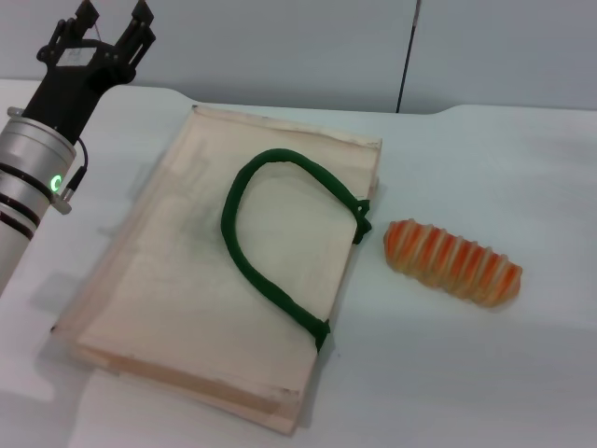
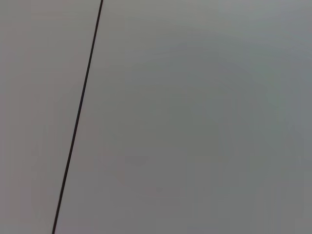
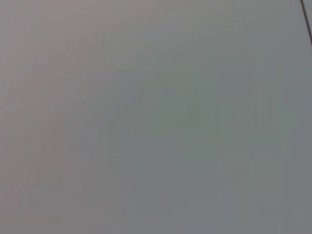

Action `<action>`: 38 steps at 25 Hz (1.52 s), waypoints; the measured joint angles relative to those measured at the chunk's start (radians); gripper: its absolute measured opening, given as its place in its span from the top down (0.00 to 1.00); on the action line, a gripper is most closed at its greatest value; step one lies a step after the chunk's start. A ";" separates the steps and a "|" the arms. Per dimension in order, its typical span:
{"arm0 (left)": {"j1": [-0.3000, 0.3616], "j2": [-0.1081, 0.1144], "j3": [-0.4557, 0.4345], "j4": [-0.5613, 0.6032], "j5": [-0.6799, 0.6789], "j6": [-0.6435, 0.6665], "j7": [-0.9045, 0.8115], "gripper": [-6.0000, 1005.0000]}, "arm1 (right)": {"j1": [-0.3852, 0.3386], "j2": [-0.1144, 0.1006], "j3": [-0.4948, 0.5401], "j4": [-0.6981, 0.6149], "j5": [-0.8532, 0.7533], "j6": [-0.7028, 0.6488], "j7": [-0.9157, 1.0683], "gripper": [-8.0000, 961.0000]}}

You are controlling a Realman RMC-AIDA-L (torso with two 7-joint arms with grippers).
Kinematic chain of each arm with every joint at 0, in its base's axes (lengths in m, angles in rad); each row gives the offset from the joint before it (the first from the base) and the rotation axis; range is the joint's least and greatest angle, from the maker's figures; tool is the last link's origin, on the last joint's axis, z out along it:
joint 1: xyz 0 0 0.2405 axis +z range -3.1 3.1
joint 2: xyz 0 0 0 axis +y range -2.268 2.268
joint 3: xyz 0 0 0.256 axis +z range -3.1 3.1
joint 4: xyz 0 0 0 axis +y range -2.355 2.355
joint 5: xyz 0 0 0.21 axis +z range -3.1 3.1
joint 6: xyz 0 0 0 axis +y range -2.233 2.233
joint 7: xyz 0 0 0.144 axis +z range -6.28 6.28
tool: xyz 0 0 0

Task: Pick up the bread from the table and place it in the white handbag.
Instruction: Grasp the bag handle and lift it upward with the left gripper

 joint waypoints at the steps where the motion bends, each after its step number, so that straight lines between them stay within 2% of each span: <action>1: 0.000 0.000 0.000 0.000 0.000 0.000 0.000 0.20 | 0.000 0.000 0.000 0.000 0.000 0.000 0.000 0.07; 14: 0.003 0.000 0.000 0.000 -0.002 0.000 -0.007 0.20 | 0.000 0.000 0.000 0.001 0.000 0.000 0.000 0.08; 18: -0.003 0.004 0.006 -0.008 0.006 -0.020 -0.103 0.20 | 0.001 0.000 0.000 0.001 0.000 0.000 0.001 0.08; 22: -0.030 0.017 0.008 -0.080 0.122 -0.040 -0.345 0.20 | -0.003 0.000 0.000 0.001 0.000 -0.003 0.001 0.09; 25: -0.079 0.039 0.009 -0.214 0.316 -0.037 -0.724 0.20 | -0.003 0.000 0.000 -0.001 0.000 -0.005 0.002 0.09; 29: -0.135 0.065 0.017 -0.319 0.500 -0.003 -0.999 0.20 | -0.001 0.000 0.000 -0.001 0.000 -0.005 0.002 0.09; 34: -0.203 0.093 0.033 -0.460 0.722 0.103 -1.238 0.20 | -0.003 -0.001 0.000 -0.001 0.000 -0.005 0.002 0.10; 38: -0.270 0.106 0.033 -0.565 0.926 0.145 -1.340 0.20 | -0.004 -0.001 0.000 0.000 0.000 -0.002 0.002 0.10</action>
